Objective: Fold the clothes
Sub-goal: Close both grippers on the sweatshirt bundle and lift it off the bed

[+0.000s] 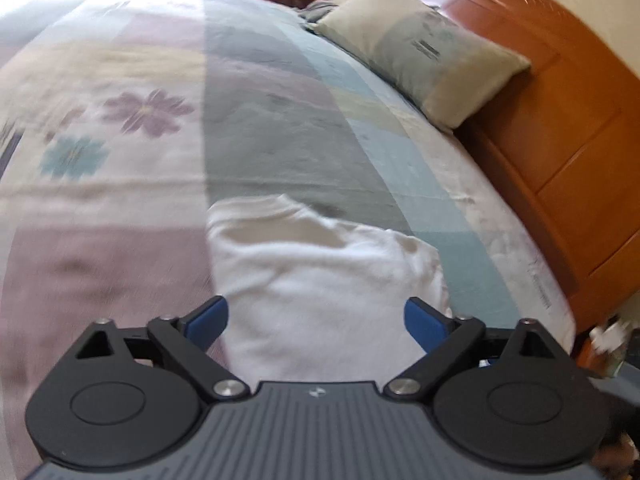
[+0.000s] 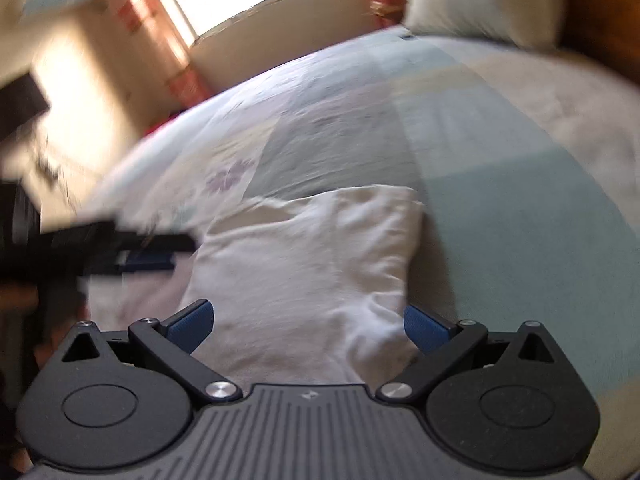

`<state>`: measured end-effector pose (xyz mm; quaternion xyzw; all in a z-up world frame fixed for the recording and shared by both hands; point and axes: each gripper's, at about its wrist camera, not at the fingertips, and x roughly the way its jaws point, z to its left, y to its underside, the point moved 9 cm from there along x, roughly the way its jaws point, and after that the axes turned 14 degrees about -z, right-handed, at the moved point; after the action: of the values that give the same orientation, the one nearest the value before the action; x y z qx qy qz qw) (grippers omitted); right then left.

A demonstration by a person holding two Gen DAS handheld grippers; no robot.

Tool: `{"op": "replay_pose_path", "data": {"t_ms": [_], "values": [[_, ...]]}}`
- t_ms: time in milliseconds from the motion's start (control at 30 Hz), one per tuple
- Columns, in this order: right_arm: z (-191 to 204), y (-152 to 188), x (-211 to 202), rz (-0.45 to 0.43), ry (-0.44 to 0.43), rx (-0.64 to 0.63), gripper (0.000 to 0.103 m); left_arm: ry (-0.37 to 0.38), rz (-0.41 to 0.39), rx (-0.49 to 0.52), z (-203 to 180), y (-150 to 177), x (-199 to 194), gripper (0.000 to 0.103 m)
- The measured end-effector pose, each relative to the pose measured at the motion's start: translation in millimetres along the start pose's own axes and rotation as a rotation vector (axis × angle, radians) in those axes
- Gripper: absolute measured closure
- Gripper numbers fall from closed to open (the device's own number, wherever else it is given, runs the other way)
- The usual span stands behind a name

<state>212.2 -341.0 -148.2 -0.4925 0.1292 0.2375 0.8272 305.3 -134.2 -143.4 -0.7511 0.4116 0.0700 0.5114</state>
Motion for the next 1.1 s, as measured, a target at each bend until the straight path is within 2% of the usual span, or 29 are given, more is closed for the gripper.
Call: {"op": "replay_pose_path", "data": {"t_ms": [200, 333, 567, 767, 867, 1100], "values": [[-35, 5, 13, 0.076, -0.056, 0.293, 0.0, 0.022, 0.085, -0.167, 23, 24, 1, 0.006], [-54, 5, 23, 0.123, -0.094, 0.461, 0.0, 0.042, 0.117, -0.219, 28, 32, 6, 0.006], [-61, -13, 58, 0.164, -0.144, 0.513, 0.0, 0.09, 0.165, -0.274, 21, 26, 31, 0.005], [-58, -26, 82, 0.165, -0.163, 0.497, 0.0, 0.086, 0.151, -0.277, 15, 18, 46, 0.003], [-56, -26, 81, 0.181, -0.169, 0.492, 0.0, 0.099, 0.161, -0.271, 14, 20, 43, 0.003], [-47, -14, 69, 0.263, -0.225, 0.538, 0.0, 0.162, 0.216, -0.357, 16, 31, 32, 0.003]]}}
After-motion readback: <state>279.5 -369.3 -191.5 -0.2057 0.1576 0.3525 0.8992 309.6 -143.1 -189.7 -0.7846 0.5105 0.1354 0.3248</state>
